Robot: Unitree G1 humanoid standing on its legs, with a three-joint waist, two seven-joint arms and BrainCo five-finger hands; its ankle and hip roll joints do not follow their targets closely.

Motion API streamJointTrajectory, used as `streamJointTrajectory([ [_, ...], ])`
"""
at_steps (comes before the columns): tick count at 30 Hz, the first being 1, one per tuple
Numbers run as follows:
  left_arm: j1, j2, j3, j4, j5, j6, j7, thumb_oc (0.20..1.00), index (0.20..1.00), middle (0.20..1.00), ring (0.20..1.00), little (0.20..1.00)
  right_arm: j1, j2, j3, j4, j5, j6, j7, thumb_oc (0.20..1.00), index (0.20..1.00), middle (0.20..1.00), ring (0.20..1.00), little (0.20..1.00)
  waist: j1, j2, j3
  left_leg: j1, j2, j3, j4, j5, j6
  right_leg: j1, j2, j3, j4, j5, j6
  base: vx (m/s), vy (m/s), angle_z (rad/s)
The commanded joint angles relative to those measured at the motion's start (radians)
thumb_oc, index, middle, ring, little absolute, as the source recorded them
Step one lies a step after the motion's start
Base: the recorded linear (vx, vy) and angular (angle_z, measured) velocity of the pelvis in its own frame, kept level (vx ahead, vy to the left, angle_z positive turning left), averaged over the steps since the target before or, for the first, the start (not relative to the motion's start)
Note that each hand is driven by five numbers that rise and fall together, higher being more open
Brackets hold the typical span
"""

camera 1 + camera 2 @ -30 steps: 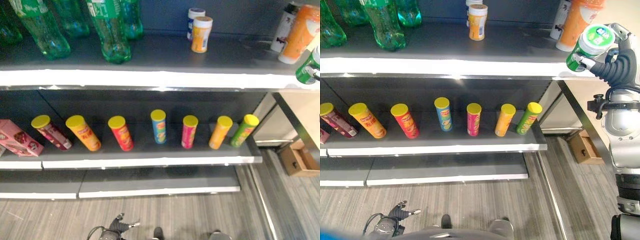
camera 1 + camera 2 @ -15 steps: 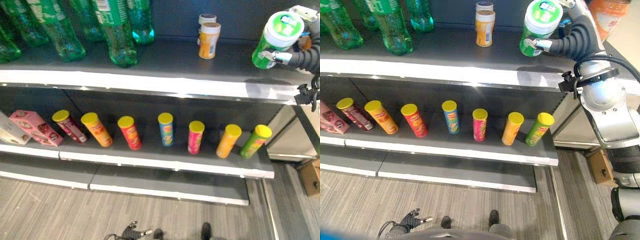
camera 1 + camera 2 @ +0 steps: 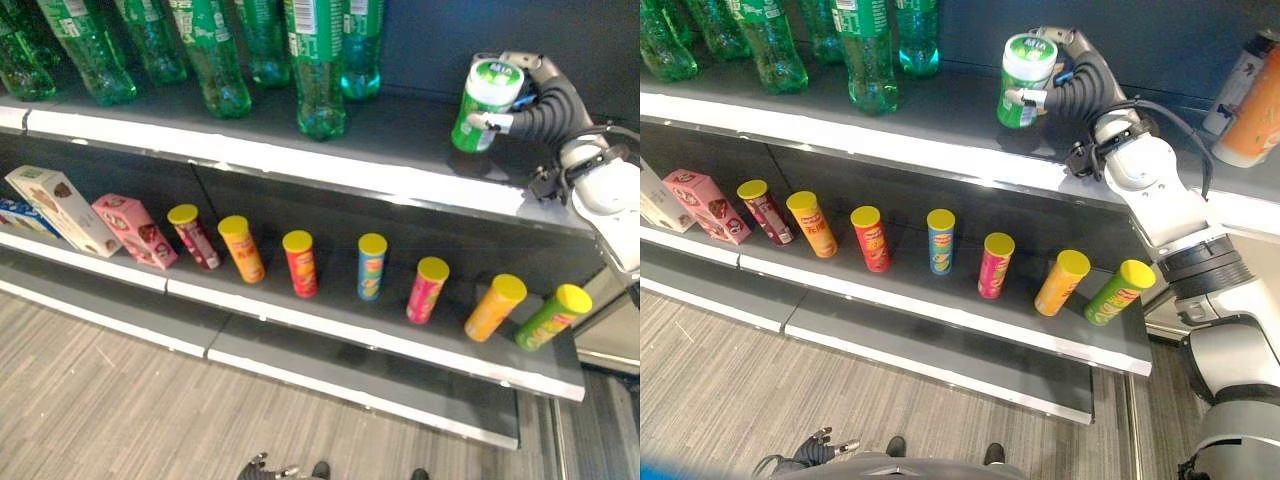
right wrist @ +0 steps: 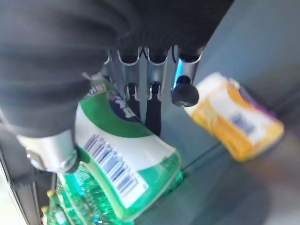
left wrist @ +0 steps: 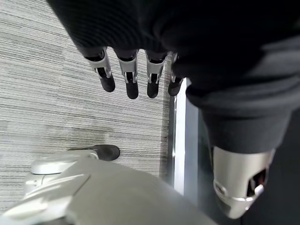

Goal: Put the goods on the table back onto the shelves and tidy them up.

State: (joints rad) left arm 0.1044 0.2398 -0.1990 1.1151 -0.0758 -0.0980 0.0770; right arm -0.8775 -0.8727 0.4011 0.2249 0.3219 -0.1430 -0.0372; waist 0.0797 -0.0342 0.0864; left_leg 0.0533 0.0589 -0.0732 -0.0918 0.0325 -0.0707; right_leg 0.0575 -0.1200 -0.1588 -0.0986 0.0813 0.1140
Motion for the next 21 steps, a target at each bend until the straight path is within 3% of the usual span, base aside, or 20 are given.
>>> streamJointTrajectory([
  [1,-0.06,0.041,-0.032,0.051,-0.028,-0.013,0.014,1.0,1.0,1.0,1.0,1.0,-0.06,-0.029,-0.008,0.04,0.128,-0.028,0.02,0.2,0.2,0.2,0.2,0.2,-0.005,-0.036,-0.005,-0.007,0.023,0.07,0.048,-0.083,-0.019,0.024,-0.038,-0.012,0.07,-0.168,0.024,0.0,0.0,0.0],
  [8,-0.061,0.038,-0.037,0.057,-0.034,-0.013,0.011,1.0,1.0,1.0,1.0,1.0,-0.079,-0.028,0.038,0.091,0.196,-0.01,0.052,0.2,0.2,0.2,0.2,0.2,-0.011,-0.039,-0.003,-0.004,0.027,0.075,0.043,-0.079,-0.024,0.019,-0.04,-0.014,0.074,-0.167,0.023,0.0,0.0,0.0],
  [21,-0.064,0.045,-0.035,0.049,-0.032,-0.014,0.008,1.0,1.0,1.0,1.0,1.0,-0.101,-0.05,0.075,0.091,0.092,-0.003,0.045,0.2,0.2,0.2,0.2,0.2,-0.021,-0.043,-0.004,0.008,0.034,0.087,0.04,-0.085,-0.023,0.018,-0.038,-0.004,0.077,-0.167,0.023,0.0,0.0,0.0],
])
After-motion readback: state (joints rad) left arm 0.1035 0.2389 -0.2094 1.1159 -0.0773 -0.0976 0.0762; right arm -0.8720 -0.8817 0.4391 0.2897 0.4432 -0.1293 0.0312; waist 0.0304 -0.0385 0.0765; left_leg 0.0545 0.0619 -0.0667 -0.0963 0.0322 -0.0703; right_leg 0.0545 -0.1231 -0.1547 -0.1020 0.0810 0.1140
